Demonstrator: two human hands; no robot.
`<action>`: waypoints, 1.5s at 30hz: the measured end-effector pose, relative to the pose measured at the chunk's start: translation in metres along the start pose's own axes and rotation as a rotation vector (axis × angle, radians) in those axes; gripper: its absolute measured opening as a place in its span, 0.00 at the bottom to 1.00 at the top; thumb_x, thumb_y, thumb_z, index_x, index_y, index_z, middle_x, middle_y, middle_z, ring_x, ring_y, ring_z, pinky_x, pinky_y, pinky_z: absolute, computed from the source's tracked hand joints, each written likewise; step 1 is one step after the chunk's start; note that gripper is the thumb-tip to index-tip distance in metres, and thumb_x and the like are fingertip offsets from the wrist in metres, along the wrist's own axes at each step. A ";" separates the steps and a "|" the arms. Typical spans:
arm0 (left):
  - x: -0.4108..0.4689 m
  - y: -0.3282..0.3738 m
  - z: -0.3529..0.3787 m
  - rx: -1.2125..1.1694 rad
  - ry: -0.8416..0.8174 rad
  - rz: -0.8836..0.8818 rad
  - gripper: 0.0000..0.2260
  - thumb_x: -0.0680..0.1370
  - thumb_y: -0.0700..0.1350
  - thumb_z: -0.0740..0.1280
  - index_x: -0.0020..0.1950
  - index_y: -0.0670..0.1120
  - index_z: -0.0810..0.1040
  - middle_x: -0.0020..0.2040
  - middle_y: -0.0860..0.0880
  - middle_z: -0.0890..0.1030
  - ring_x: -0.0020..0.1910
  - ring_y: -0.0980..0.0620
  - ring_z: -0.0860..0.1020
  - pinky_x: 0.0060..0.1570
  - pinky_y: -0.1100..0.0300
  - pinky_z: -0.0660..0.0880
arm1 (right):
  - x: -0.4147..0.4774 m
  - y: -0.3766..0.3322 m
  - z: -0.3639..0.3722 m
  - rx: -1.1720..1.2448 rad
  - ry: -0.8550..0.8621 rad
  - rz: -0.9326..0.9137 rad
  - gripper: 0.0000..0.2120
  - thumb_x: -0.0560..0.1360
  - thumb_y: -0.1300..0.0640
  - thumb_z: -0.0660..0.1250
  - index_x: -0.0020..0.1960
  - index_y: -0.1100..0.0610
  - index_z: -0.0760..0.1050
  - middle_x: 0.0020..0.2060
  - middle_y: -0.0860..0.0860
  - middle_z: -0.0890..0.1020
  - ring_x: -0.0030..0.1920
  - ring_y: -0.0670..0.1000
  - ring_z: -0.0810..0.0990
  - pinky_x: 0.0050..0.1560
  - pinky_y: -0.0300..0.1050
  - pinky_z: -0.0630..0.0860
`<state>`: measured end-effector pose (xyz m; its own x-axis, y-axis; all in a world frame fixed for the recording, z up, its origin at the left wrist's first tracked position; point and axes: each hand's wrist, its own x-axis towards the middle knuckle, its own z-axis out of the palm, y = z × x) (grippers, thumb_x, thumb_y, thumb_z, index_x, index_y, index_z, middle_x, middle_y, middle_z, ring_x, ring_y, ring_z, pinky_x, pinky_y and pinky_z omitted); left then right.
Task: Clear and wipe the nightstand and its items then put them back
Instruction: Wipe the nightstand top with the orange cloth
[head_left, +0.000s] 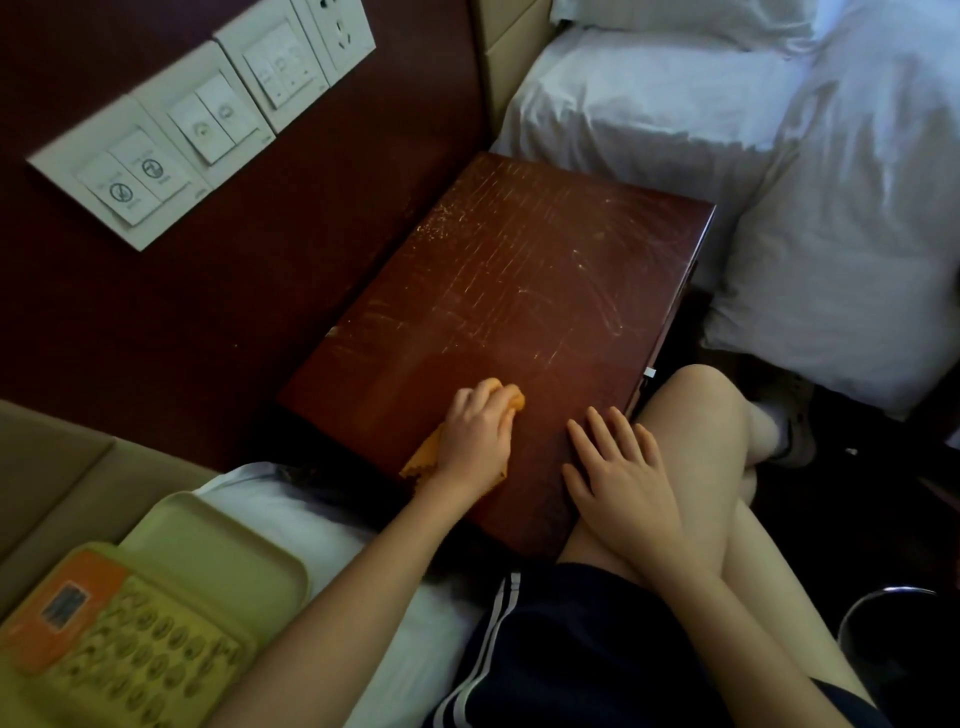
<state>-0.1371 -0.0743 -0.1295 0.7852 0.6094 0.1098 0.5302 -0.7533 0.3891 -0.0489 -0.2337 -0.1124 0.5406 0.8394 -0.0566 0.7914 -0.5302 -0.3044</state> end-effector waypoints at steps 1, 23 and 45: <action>-0.007 -0.005 -0.002 0.000 -0.010 0.036 0.14 0.79 0.42 0.60 0.64 0.46 0.74 0.62 0.47 0.74 0.57 0.47 0.70 0.56 0.57 0.68 | 0.000 0.000 0.000 0.007 0.020 0.001 0.24 0.77 0.50 0.63 0.70 0.56 0.67 0.69 0.57 0.68 0.72 0.60 0.62 0.69 0.57 0.58; -0.007 -0.007 -0.005 -0.008 -0.020 0.084 0.14 0.79 0.42 0.60 0.64 0.45 0.75 0.61 0.47 0.74 0.56 0.47 0.70 0.55 0.59 0.67 | 0.003 0.000 0.001 0.000 -0.001 -0.007 0.25 0.79 0.46 0.55 0.74 0.52 0.59 0.74 0.53 0.60 0.75 0.56 0.52 0.72 0.51 0.47; -0.003 -0.002 0.000 -0.015 -0.027 0.143 0.13 0.79 0.43 0.61 0.63 0.45 0.75 0.59 0.46 0.75 0.55 0.46 0.71 0.54 0.56 0.69 | 0.001 0.000 -0.001 0.020 0.050 -0.001 0.24 0.76 0.50 0.64 0.70 0.56 0.68 0.69 0.57 0.69 0.71 0.60 0.62 0.69 0.57 0.58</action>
<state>-0.1406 -0.0743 -0.1303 0.8610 0.4889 0.1401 0.4076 -0.8281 0.3849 -0.0479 -0.2326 -0.1116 0.5536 0.8328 -0.0089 0.7865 -0.5263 -0.3232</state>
